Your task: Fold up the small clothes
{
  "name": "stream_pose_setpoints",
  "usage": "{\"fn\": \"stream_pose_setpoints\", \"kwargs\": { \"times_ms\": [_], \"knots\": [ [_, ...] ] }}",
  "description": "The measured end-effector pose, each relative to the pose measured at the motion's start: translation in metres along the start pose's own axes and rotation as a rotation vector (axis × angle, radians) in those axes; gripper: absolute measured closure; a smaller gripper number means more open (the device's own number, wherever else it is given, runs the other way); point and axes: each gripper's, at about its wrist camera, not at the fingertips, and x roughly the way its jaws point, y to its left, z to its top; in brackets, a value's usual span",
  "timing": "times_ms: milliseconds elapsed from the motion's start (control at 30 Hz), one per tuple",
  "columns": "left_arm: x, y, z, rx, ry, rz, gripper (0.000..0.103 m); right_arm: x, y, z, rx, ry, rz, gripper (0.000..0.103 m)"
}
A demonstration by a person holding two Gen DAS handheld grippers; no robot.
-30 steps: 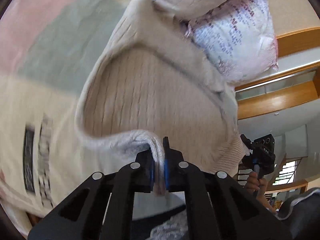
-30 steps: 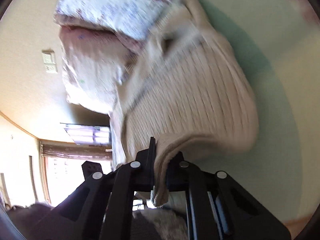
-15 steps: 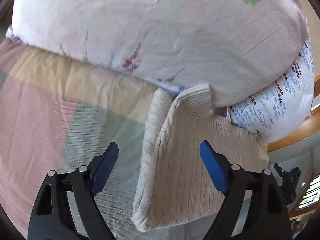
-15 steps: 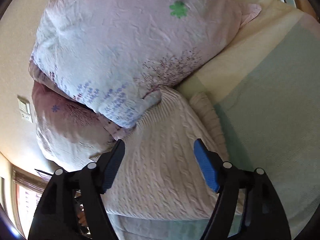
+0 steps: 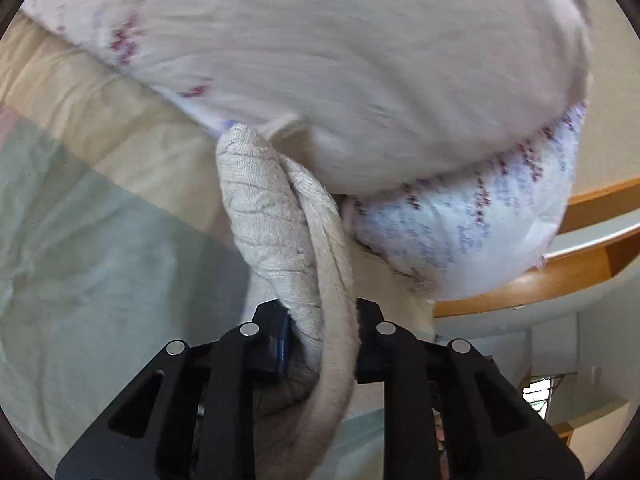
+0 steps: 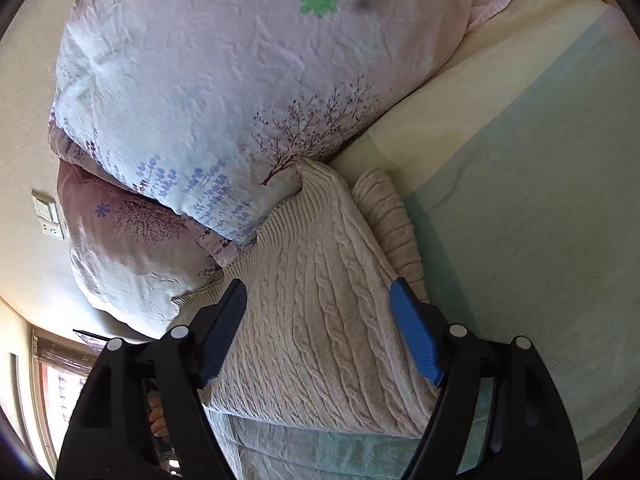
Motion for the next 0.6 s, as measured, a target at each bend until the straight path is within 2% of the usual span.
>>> {"fn": "stream_pose_setpoints", "kwargs": {
  "times_ms": [67,167,200,233,300,333,367,400,433,467,500,567,600],
  "knots": [
    [0.019,-0.051,-0.01,0.068,0.033,-0.076,0.082,-0.012,-0.005,0.005,-0.028,-0.046,-0.034,0.029],
    [0.079,-0.128,-0.032,0.136,0.122,-0.204,0.081,-0.029,-0.015,0.016,-0.045,-0.109,-0.076,0.029],
    [0.109,-0.151,-0.04,0.164,0.157,-0.232,0.077,-0.034,-0.02,0.021,-0.037,-0.125,-0.079,0.029],
    [0.135,-0.167,-0.047,0.195,0.203,-0.259,0.067,-0.038,-0.024,0.025,-0.03,-0.136,-0.085,0.029],
    [0.175,-0.186,-0.057,0.178,0.326,-0.329,0.066,-0.044,-0.034,0.033,0.0,-0.137,-0.09,0.029],
    [0.179,-0.187,-0.06,0.136,0.358,-0.38,0.066,-0.047,-0.039,0.036,0.023,-0.125,-0.072,0.029],
    [0.175,-0.185,-0.06,0.116,0.36,-0.425,0.053,-0.049,-0.042,0.037,0.037,-0.111,-0.052,0.026],
    [0.163,-0.182,-0.058,0.139,0.33,-0.426,0.039,-0.05,-0.044,0.039,0.044,-0.092,-0.041,0.022],
    [0.148,-0.174,-0.055,0.173,0.272,-0.369,0.01,-0.05,-0.047,0.04,0.052,-0.069,-0.034,0.013],
    [0.132,-0.161,-0.051,0.201,0.2,-0.278,0.005,-0.047,-0.051,0.042,0.062,-0.036,-0.025,0.011],
    [0.122,-0.148,-0.048,0.222,0.172,-0.206,0.005,-0.043,-0.053,0.044,0.071,-0.008,-0.013,0.011],
    [0.118,-0.121,-0.042,0.231,0.17,-0.029,0.005,-0.027,-0.058,0.048,0.104,0.071,0.023,0.011],
    [0.118,-0.107,-0.043,0.215,0.189,0.029,0.005,-0.018,-0.059,0.05,0.118,0.105,0.043,0.011]
  ]
}}
